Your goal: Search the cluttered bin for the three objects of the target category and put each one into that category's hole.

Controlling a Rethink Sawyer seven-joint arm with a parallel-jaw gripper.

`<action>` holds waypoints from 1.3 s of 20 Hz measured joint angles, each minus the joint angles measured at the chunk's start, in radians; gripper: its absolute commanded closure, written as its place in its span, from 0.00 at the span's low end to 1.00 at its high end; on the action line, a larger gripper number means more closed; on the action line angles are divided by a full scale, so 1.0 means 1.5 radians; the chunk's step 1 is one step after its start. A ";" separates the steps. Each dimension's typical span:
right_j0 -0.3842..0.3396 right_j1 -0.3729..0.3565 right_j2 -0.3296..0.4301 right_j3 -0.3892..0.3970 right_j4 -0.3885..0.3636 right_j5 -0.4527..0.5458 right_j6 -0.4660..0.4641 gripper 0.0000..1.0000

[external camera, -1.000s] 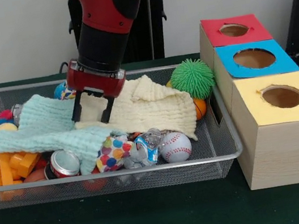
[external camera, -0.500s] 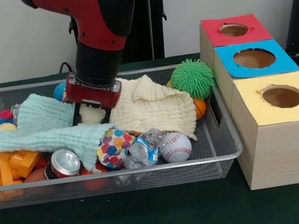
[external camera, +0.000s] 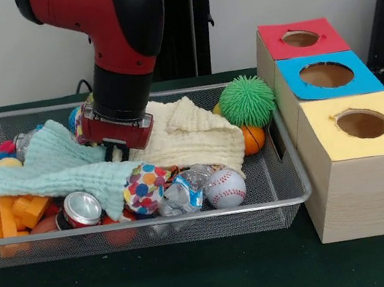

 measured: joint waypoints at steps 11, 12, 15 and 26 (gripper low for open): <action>0.021 -0.046 0.000 0.036 -0.001 0.005 0.000 1.00; 0.029 -0.063 0.000 0.050 -0.001 0.015 0.000 1.00; 0.047 -0.095 -0.002 0.070 -0.001 0.045 0.000 1.00; 0.111 -0.205 -0.007 0.129 0.008 0.141 0.000 1.00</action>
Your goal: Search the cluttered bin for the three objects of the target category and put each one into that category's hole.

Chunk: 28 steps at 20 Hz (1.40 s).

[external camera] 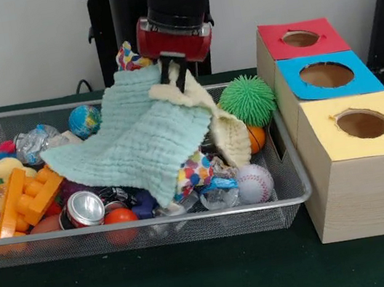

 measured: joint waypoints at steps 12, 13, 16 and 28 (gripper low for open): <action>0.024 -0.038 -0.009 0.063 0.033 0.000 0.000 1.00; 0.023 -0.038 -0.009 0.066 0.034 0.000 0.000 1.00; 0.013 -0.038 -0.003 0.082 0.041 0.000 0.000 1.00; -0.072 -0.037 0.066 0.098 0.042 -0.042 0.000 0.00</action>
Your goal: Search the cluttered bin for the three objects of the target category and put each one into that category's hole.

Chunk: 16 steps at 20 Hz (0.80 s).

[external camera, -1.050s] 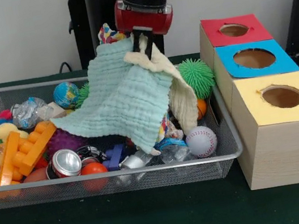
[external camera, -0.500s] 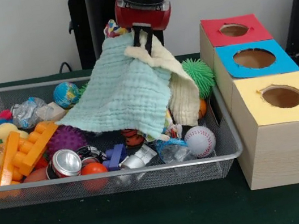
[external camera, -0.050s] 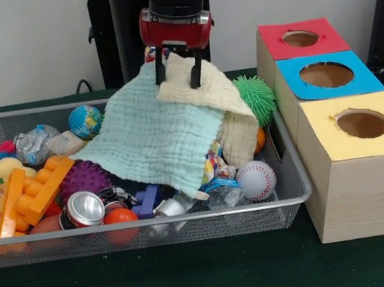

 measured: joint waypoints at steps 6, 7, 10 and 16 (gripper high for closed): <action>-0.031 0.006 0.032 0.000 0.000 -0.007 0.000 0.00; -0.036 0.007 0.036 0.000 0.000 -0.007 0.000 0.00; -0.046 0.006 0.046 0.000 0.000 -0.007 0.000 0.00; -0.048 -0.016 0.047 0.003 0.000 -0.003 0.000 0.00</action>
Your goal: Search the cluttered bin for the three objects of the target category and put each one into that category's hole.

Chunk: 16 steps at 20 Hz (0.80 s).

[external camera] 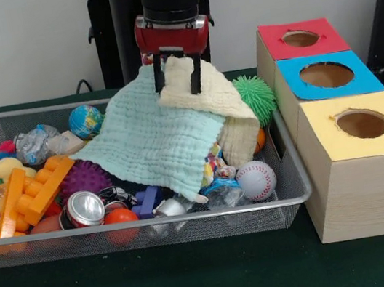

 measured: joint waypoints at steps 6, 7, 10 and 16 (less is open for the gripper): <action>0.013 -0.058 -0.007 0.004 0.000 0.058 0.000 0.00; 0.016 -0.066 -0.008 0.004 -0.001 0.071 0.000 0.00; 0.021 -0.078 -0.010 0.004 -0.001 0.100 0.000 0.00; 0.022 -0.062 -0.018 0.004 -0.018 0.120 0.000 0.00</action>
